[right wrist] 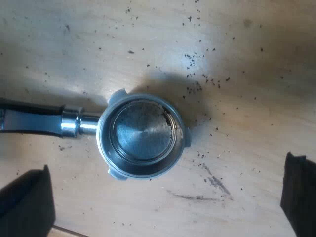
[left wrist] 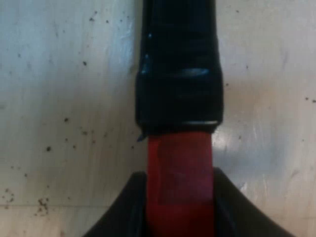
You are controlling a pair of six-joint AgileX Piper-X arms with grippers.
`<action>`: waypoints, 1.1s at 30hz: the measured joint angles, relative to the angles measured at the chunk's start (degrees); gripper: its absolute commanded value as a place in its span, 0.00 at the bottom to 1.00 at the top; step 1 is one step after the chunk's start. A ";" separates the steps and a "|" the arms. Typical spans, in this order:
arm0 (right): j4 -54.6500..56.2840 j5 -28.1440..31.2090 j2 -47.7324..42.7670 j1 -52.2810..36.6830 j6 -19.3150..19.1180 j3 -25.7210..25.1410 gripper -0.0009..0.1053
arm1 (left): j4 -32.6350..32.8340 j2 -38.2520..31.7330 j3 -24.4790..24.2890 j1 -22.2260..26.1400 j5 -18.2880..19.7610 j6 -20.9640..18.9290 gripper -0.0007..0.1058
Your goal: Put the handle in the coffee machine
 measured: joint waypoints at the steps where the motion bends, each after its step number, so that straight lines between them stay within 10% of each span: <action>1: 0.00 0.00 0.00 0.00 0.32 0.00 0.91 | -0.19 0.00 0.00 0.00 -0.32 0.59 0.34; 4: 0.00 0.00 0.00 0.00 0.56 0.00 0.91 | 0.01 0.00 0.22 0.00 -1.37 0.89 0.54; 15: 0.11 0.00 -0.15 0.00 1.51 0.00 0.91 | 2.43 -1.20 -2.52 0.00 -1.80 2.38 0.55; 33: 0.72 5.33 -10.46 6.54 13.44 0.00 0.91 | 11.51 -27.58 -11.33 0.00 9.38 -4.83 0.72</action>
